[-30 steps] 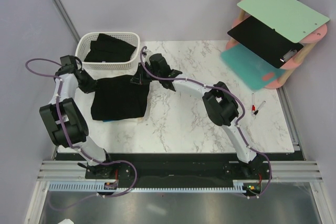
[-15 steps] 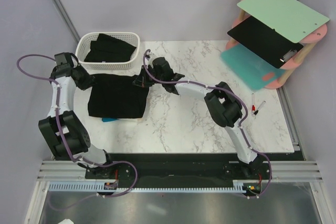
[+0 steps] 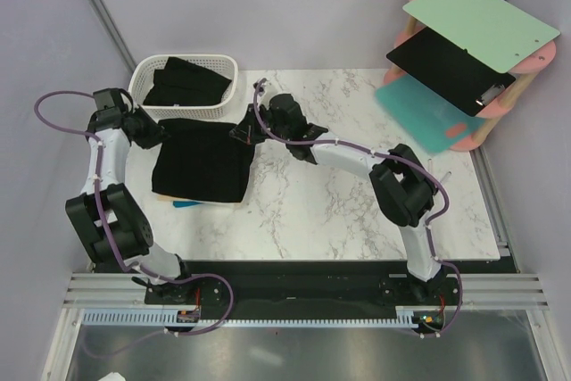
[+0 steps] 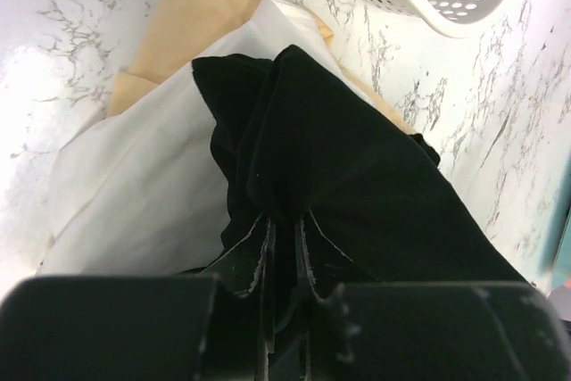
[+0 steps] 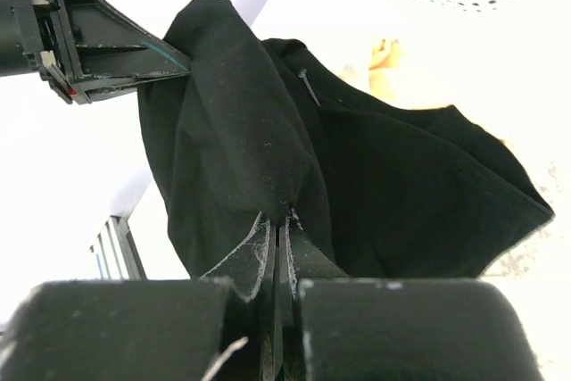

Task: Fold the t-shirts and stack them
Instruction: Put the neatly folded tshirt into the corner of the board with both arms

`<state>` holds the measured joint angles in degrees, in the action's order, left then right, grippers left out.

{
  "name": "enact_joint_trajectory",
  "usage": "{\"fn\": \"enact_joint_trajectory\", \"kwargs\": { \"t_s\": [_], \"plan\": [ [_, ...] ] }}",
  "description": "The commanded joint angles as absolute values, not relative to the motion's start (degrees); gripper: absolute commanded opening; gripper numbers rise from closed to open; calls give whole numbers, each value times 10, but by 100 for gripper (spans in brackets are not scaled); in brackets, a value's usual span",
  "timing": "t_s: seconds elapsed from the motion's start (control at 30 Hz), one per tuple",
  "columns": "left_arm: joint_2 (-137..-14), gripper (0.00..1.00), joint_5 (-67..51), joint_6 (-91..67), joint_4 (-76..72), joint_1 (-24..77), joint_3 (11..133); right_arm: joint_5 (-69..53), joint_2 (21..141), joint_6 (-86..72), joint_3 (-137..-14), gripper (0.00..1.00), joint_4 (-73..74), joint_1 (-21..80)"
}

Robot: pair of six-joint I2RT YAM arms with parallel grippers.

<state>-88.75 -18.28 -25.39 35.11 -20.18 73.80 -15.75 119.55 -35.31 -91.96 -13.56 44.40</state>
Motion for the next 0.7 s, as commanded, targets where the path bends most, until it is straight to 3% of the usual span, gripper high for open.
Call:
{"fn": "enact_joint_trajectory", "kwargs": {
  "t_s": [0.0,0.23,0.43,0.5,0.53,0.57,0.67],
  "plan": [
    [-915,15,-215,-238,312,-205,760,-123,1162,-344,-891,0,-154,437],
    [-952,18,-220,-236,309,-206,776,-107,1190,-374,-868,0,-172,411],
    [-963,25,-207,-236,310,-205,786,-112,1262,-383,-921,0,-174,406],
    [-962,36,-193,-235,312,-205,789,-107,1287,-386,-947,1,-164,406],
    [-962,54,-188,-236,315,-205,794,-108,1294,-387,-955,1,-157,405],
    [-961,61,-180,-236,318,-206,798,-106,1300,-388,-968,1,-152,405],
    [-946,70,-158,-243,323,-206,802,-98,1321,-388,-986,3,-138,405]
  ]
}}
